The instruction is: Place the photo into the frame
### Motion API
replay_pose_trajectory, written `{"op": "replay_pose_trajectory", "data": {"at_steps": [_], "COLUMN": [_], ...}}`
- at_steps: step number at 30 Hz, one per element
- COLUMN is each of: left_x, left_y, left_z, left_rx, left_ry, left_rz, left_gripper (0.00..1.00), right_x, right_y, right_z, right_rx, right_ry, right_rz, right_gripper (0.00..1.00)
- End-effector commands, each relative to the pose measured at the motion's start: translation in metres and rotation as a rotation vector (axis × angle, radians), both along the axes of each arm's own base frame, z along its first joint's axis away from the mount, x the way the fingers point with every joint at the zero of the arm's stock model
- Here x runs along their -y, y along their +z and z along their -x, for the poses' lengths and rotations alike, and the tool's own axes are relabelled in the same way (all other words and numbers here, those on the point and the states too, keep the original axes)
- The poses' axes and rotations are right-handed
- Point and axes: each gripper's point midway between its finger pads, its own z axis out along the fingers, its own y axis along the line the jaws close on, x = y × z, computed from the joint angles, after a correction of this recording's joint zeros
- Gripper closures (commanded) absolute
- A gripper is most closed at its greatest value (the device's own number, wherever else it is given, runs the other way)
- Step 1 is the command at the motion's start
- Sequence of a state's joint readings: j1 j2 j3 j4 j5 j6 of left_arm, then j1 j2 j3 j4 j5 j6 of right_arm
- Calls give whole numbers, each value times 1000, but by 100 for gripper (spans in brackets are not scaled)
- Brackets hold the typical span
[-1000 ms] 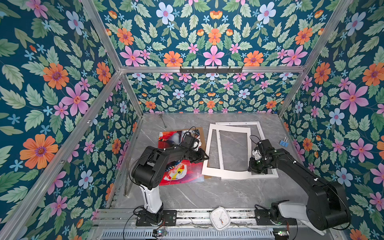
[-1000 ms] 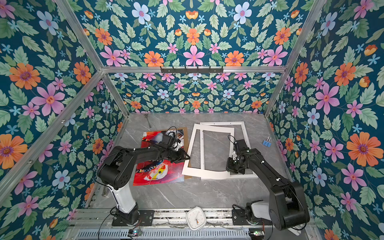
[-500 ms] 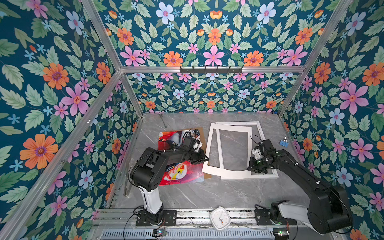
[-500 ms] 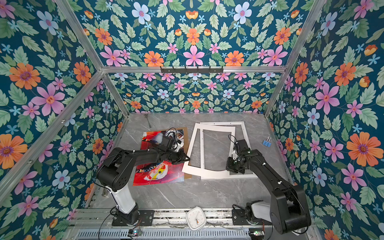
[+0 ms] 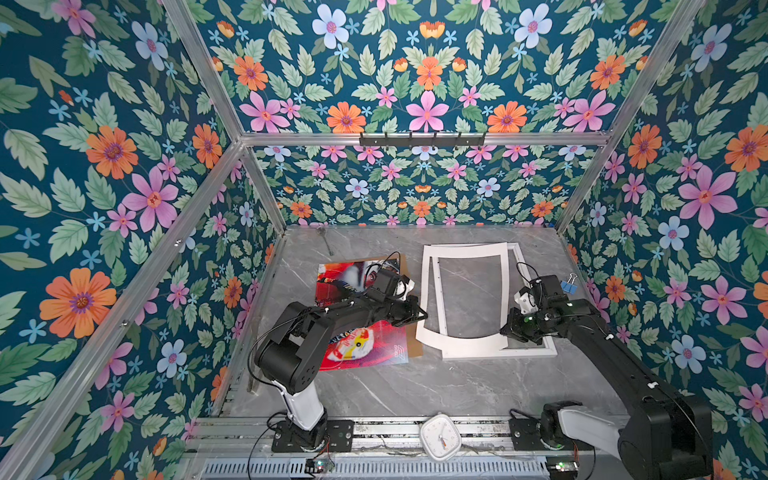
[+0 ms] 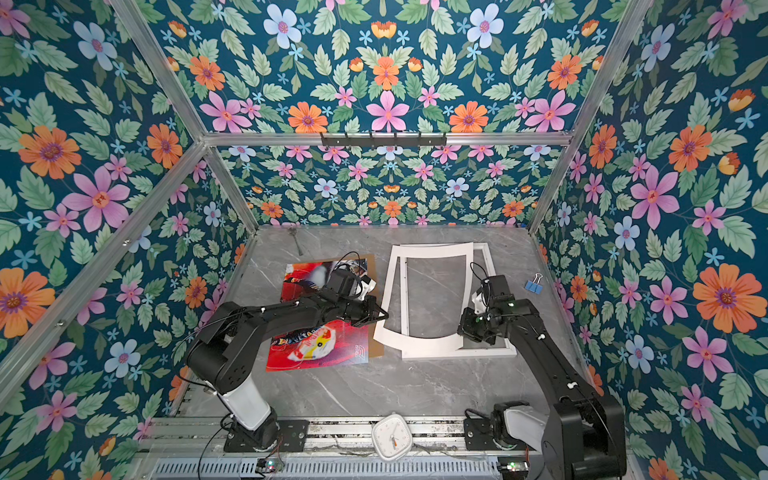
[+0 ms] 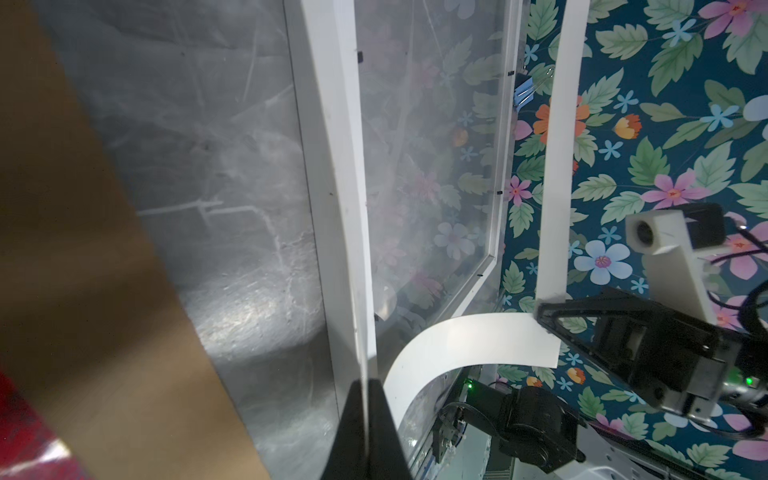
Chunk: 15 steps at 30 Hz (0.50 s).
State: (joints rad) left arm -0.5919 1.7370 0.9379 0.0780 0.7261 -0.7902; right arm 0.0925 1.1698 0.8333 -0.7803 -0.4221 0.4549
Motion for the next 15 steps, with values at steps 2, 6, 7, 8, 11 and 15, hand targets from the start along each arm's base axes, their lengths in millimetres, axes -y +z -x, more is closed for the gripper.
{"op": "replay_pose_trajectory", "data": {"at_steps": [2,6,7,8,11,15], "left_x": [9,24,27,29,34,37], "left_y": [13,19,19,19,17,18], "left_z": [-4,-4,-3,-4,-4,-5], "left_rx": [25,21,21,20,15,12], "left_ry": [12,0,-3,-3,0,9], "left_rz": [11,27,26,26,28,35], "left_gripper": [100,100,100,100,100,100], "right_x": [7,14,16,17,20,28], "right_y": [3,3,2,1,-1,-5], "right_z": [-4,-9,-10,-11,-13,-15], "right_rx": [4,1,-1,-5,-7,-19], "right_ry": [-46,-76,-83,-90,-100,-131], "right_rz": [-82,-94,-93,-91,-87,-79], "right_gripper": [99,99,98,99,98,98]}}
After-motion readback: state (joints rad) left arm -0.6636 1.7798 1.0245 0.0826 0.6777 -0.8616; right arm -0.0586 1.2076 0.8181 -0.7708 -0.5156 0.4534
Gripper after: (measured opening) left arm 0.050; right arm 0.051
